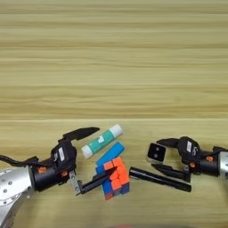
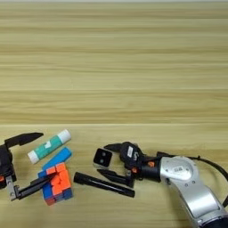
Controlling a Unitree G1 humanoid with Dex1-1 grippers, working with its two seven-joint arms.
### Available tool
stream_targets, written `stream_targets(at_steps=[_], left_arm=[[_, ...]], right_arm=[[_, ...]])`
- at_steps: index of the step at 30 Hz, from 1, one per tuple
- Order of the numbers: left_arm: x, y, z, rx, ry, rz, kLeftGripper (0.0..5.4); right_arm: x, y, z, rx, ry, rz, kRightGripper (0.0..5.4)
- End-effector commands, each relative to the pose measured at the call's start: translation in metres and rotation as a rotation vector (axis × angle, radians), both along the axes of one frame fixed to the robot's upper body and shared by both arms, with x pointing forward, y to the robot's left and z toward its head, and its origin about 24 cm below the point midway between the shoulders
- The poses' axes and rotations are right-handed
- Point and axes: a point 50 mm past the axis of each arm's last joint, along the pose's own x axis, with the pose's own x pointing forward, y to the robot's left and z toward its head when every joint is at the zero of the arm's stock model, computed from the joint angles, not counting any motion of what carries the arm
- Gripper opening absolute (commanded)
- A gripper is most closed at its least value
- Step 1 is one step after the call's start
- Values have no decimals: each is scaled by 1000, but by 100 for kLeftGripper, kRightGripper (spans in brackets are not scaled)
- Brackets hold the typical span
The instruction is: Move the objects on the table
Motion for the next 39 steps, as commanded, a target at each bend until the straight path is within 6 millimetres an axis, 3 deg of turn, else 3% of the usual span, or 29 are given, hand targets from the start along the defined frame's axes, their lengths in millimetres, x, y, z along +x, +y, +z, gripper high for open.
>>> stream_targets(at_steps=[1, 10, 14, 29, 39], left_arm=[[1, 4, 3, 9, -7, 4, 540], [7, 6, 6, 14, -5, -1, 540], [9, 5, 6, 11, -7, -8, 540], [6, 2, 7, 1, -15, -4, 540], [5, 0, 7, -5, -17, 3, 540]], right_arm=[[6, -1, 17, 37, -49, -13, 401], [3, 11, 61, 151, -159, 52, 526], [1, 20, 71, 202, -148, 106, 535], [-13, 47, 65, 199, -14, 379, 535], [-18, 58, 57, 159, 12, 469, 535]])
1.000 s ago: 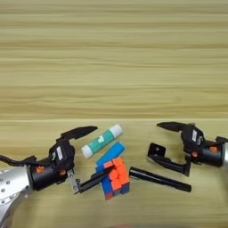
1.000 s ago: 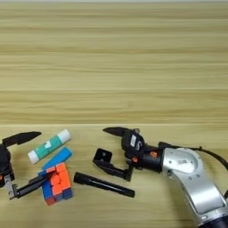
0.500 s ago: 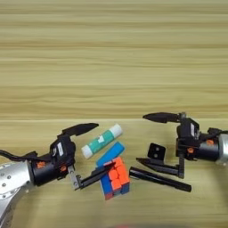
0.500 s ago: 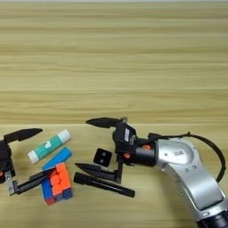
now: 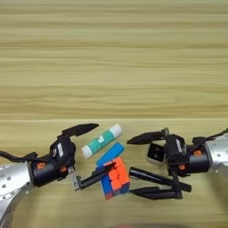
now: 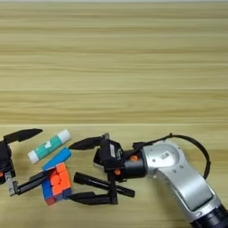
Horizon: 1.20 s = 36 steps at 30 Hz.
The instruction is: Move the objects on the table
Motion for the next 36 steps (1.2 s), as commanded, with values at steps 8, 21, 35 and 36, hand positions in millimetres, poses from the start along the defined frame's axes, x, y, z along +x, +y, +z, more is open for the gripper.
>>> stream_targets(at_steps=[8, 21, 35, 36], left_arm=[[-3, -3, 3, -12, -6, 6, 540], [-6, -5, 5, -16, -13, 12, 540], [-10, -5, 5, -15, -6, 13, 540], [-10, -5, 5, -15, -6, 13, 540]], right_arm=[[5, 27, -18, -67, -67, 46, 535], [6, 40, -39, -111, -81, 57, 535], [3, 40, -41, -116, -78, 60, 415], [3, 40, -41, -115, -79, 59, 409]])
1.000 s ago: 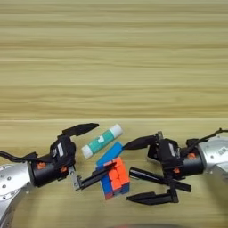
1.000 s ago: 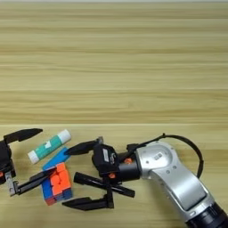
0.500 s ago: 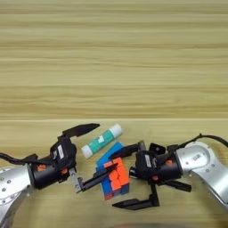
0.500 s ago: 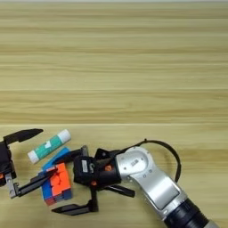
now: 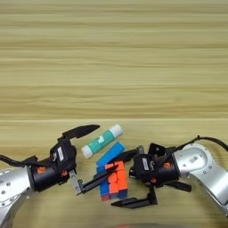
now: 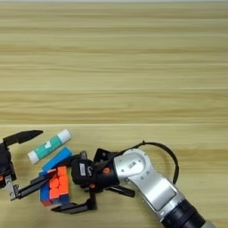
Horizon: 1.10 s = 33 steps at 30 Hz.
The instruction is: Move the objects on the table
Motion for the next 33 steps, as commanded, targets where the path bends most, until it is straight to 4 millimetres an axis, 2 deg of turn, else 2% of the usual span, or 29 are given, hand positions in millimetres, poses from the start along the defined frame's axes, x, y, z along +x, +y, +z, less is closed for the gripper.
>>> stream_targets(at_steps=[1, 7, 17, 22, 27, 33], left_arm=[[-1, -1, 1, 0, 0, 0, 540], [-1, -1, 1, -1, 1, 2, 540], [-2, -1, 1, -2, 1, 2, 540], [-2, -1, 1, -3, 2, 4, 540], [-1, 0, 0, -3, 3, 9, 540], [1, 1, -1, -2, 2, 6, 540]], right_arm=[[1, 1, 1, -2, -22, 2, 397], [2, 1, 2, 1, -28, -10, 339], [3, -1, 6, 14, -36, -23, 336], [4, -10, 14, 41, -33, -47, 336], [11, -32, 26, 73, -26, -129, 336], [29, -69, 40, 100, -52, -308, 336]])
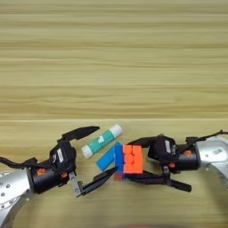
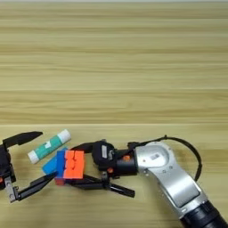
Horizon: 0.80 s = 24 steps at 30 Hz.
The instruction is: Move the objects on the table
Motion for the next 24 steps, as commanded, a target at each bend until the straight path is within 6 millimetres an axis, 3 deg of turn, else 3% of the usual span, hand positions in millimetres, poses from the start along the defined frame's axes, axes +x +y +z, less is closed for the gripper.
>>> stream_targets(at_steps=[1, 13, 24], left_arm=[[3, 1, 0, 0, -2, 1, 540], [5, 5, 0, 5, -7, 2, 540], [5, 6, -2, 5, -7, 3, 540]], right_arm=[[11, -23, 11, 12, -30, -109, 336], [33, -87, 9, -24, -50, -403, 336], [30, -107, -17, -113, -25, -479, 336]])
